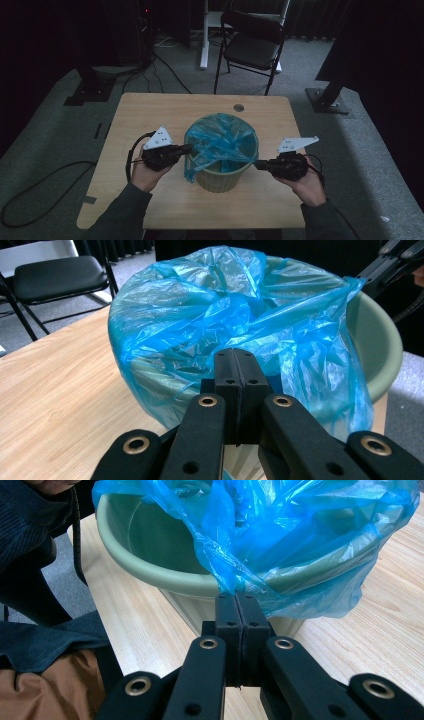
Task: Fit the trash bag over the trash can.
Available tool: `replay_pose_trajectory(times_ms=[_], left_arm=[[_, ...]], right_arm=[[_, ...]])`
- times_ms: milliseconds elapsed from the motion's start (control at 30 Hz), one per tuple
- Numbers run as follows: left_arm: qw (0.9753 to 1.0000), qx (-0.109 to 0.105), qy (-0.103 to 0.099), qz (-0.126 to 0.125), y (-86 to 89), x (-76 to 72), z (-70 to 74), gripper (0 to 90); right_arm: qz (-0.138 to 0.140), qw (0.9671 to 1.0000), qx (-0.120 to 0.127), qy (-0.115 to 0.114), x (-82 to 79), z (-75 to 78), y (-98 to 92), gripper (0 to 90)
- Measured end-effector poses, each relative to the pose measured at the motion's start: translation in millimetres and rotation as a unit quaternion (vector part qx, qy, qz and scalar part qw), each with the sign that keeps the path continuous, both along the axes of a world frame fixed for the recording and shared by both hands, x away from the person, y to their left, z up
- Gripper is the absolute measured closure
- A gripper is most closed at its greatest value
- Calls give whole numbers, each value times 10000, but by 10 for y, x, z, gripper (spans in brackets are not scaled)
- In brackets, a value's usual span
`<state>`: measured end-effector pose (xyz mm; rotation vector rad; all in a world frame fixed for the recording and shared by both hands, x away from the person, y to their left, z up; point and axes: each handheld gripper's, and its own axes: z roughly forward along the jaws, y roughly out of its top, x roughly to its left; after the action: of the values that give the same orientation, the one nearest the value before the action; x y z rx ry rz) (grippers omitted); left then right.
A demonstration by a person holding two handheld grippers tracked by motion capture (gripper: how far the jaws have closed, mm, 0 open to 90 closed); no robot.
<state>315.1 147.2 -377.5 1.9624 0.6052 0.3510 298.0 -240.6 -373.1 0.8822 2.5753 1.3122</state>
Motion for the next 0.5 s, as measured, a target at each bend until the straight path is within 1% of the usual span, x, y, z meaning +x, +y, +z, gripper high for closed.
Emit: replay_pose_trajectory(times_ms=[300, 500], left_arm=[[9999, -59, -79, 54, 49, -40, 27, 900], [9999, -141, -42, 84, 104, -52, 8, 900]], right_arm=[[-4, 10000, 0, 4, -7, -6, 1, 900], [3, 10000, -2, 9, -16, -14, -14, 900]])
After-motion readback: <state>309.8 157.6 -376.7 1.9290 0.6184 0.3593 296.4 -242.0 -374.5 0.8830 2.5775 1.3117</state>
